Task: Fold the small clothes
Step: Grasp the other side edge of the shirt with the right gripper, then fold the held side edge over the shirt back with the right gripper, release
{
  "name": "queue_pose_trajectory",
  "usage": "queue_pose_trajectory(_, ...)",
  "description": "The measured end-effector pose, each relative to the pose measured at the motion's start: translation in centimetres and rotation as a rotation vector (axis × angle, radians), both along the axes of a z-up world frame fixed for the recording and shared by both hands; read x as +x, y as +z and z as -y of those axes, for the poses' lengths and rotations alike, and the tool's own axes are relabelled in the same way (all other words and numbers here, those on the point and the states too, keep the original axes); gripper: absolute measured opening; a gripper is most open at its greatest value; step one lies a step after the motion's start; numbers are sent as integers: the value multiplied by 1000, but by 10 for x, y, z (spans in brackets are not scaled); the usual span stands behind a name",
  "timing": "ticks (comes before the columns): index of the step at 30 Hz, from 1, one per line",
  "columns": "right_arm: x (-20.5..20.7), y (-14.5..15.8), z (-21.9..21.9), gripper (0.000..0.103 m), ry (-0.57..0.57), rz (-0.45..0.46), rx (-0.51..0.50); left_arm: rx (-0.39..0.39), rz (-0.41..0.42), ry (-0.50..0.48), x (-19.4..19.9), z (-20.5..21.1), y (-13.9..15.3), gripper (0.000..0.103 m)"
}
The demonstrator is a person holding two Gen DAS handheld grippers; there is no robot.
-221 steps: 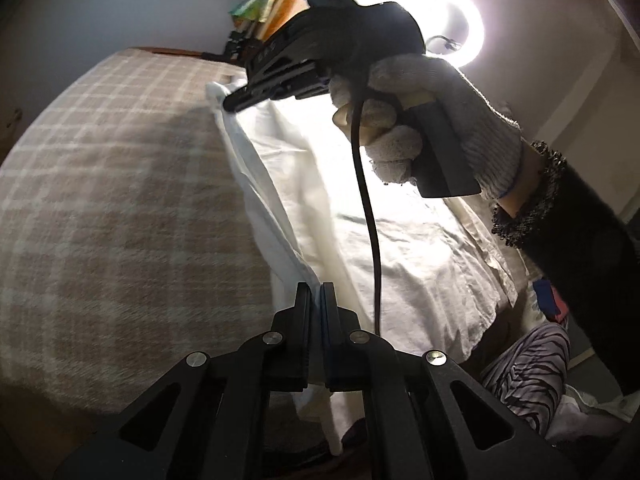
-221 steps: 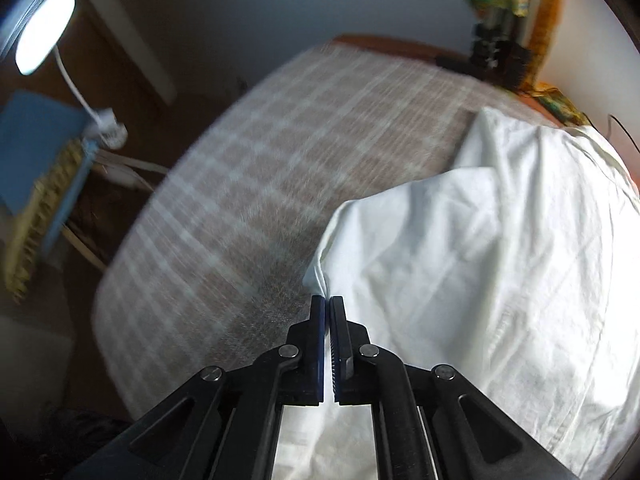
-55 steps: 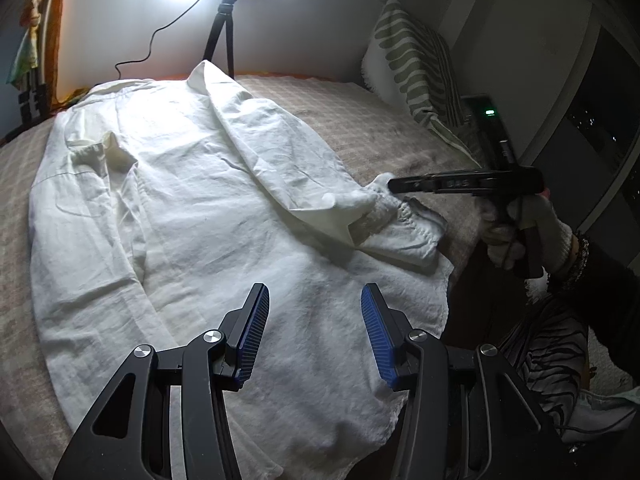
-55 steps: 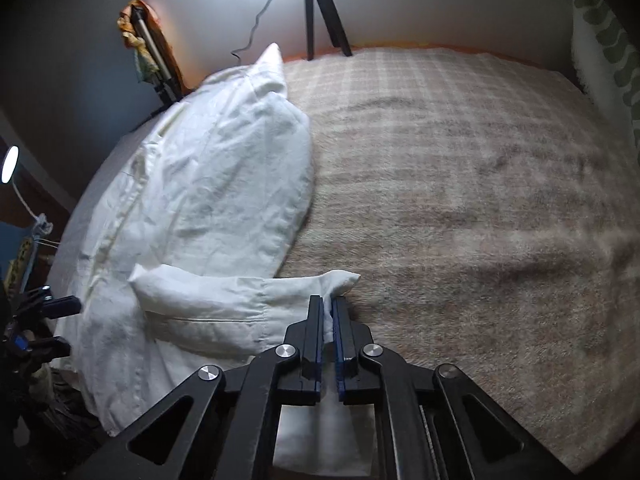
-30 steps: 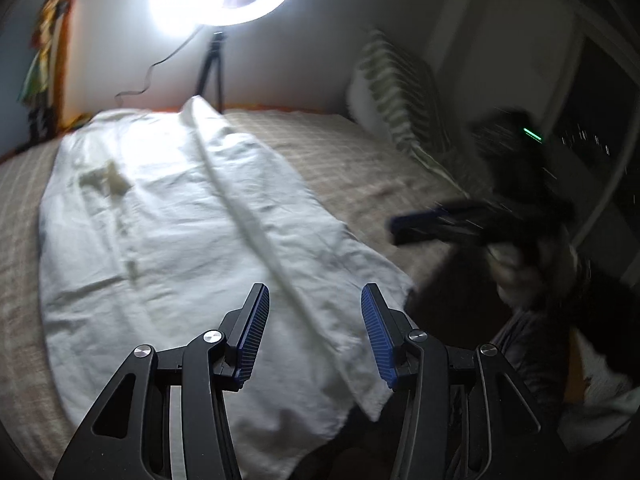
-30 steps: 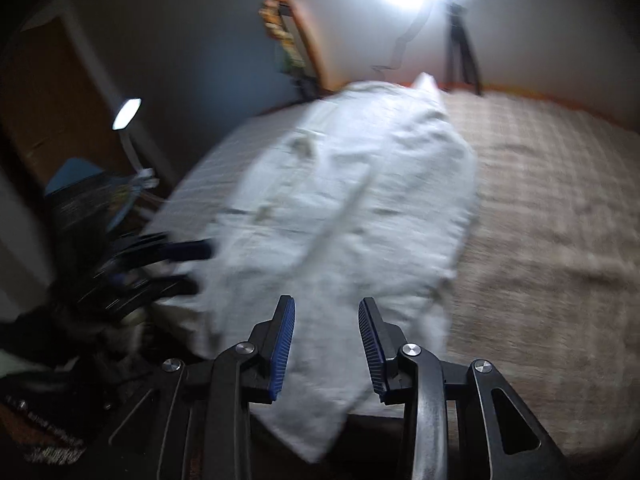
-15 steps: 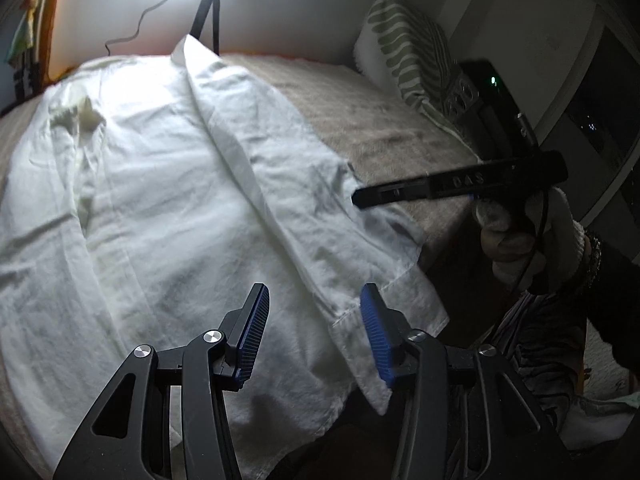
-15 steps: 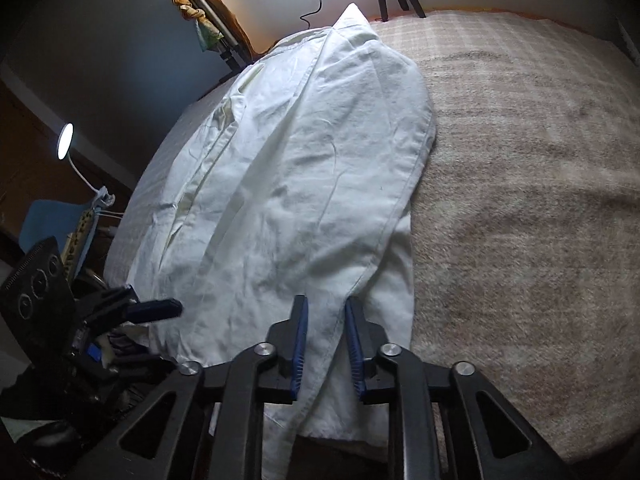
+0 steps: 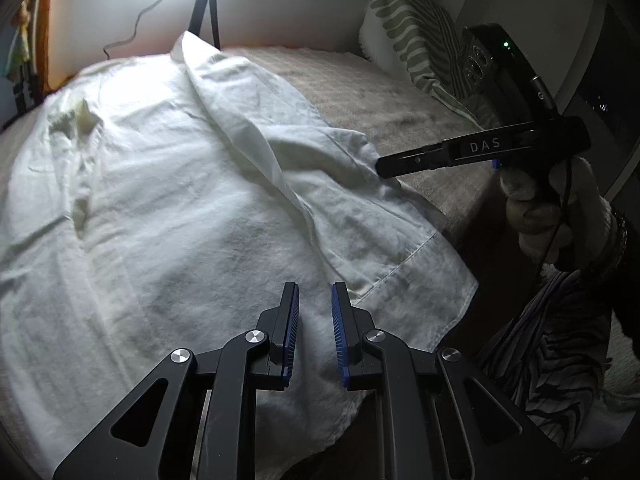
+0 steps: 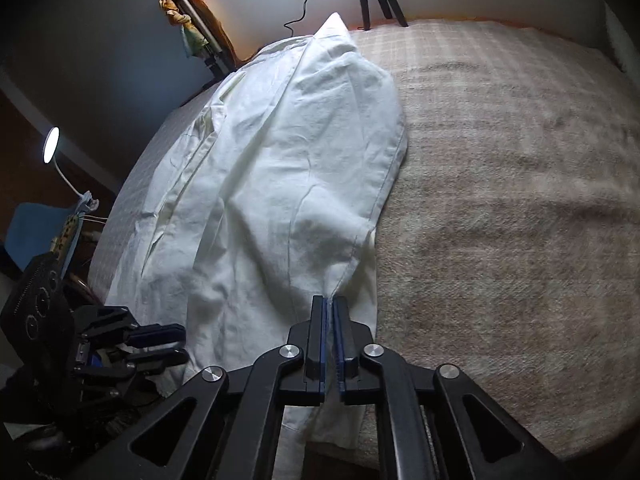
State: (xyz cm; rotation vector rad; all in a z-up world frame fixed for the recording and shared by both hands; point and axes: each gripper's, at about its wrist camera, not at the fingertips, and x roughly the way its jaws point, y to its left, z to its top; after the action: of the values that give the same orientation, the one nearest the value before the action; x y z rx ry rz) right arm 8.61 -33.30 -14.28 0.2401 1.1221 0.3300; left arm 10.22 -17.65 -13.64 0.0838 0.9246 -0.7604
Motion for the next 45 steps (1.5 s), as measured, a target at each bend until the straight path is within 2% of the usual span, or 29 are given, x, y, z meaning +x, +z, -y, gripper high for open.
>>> queue_pose_trajectory(1, -2, 3, 3, 11, -5, 13, 0, 5, 21, 5, -3, -1, 4, 15)
queue_pose_trajectory(2, -4, 6, 9, 21, -16, 20, 15, 2, 35, 8, -6, -2, 7, 15)
queue_pose_trajectory(3, -7, 7, 16, 42, -34, 26, 41, -4, 50, 8, -8, -2, 10, 15)
queue_pose_trajectory(4, -10, 7, 21, 45, -49, 29, 59, -5, 71, 6, -11, -1, 13, 15)
queue_pose_trajectory(6, -15, 6, 28, 45, -55, 21, 86, -10, 121, -4, -19, 3, 20, 18)
queue_pose_trajectory(8, -19, 0, 32, 45, -54, -7, 106, -31, 135, -40, -26, 14, 23, 29)
queue_pose_trajectory(9, -21, -5, 32, 44, -52, -27, 117, -32, 138, -61, -28, 20, 23, 38)
queue_pose_trajectory(10, -22, -8, 32, 42, -49, -41, 124, -27, 149, -88, -31, 29, 23, 42)
queue_pose_trajectory(12, -24, -11, 28, 40, -38, -46, 125, -18, 164, -123, -34, 41, 22, 42)
queue_pose_trajectory(14, -26, -11, 24, 22, -11, -48, 133, -12, 167, -150, -36, 54, 20, 45)
queue_pose_trajectory(15, -27, -13, 22, 3, -2, -61, 149, -6, 172, -158, -36, 61, 18, 45)
queue_pose_trajectory(17, -29, -14, 18, 0, 3, -66, 146, 11, 189, -167, -35, 71, 15, 46)
queue_pose_trajectory(18, -30, -13, 19, 0, 1, -67, 196, 20, 198, -171, -35, 75, 15, 46)
queue_pose_trajectory(20, -33, -3, 28, 0, -7, -42, 367, 38, 232, -169, -36, 84, 15, 46)
queue_pose_trajectory(23, -35, 12, 35, 0, -17, 12, 465, 91, 297, -157, -32, 101, 11, 47)
queue_pose_trajectory(27, -30, 6, 31, 0, -24, -19, 474, 126, 301, -102, -20, 111, 2, 47)
queue_pose_trajectory(29, -29, 4, 29, 0, -22, -32, 474, 115, 294, -73, -12, 111, -1, 43)
queue_pose_trajectory(30, -28, 3, 29, 0, -20, -36, 478, 96, 278, -68, -8, 109, -3, 30)
queue_pose_trajectory(31, -28, 2, 29, 0, -19, -40, 481, 80, 260, -67, -6, 108, -4, 21)
queue_pose_trajectory(33, -26, -3, 24, 0, -14, -53, 473, 49, 235, -50, 2, 100, -4, 11)
queue_pose_trajectory(36, -24, -2, 28, 5, 13, -63, 465, -10, 193, -41, 13, 88, -1, 8)
queue_pose_trajectory(38, -19, 1, 31, 13, 10, -41, 415, -46, 175, -26, 14, 79, 2, 8)
queue_pose_trajectory(39, -16, 4, 34, 34, -8, -19, 378, -60, 171, -20, 15, 77, 4, 8)
queue_pose_trajectory(40, -11, 7, 40, 42, -36, 3, 343, -72, 169, -15, 15, 75, 6, 8)
queue_pose_trajectory(45, 37, 6, 60, 43, -136, 29, 282, -128, 154, 20, 16, 63, 15, 8)
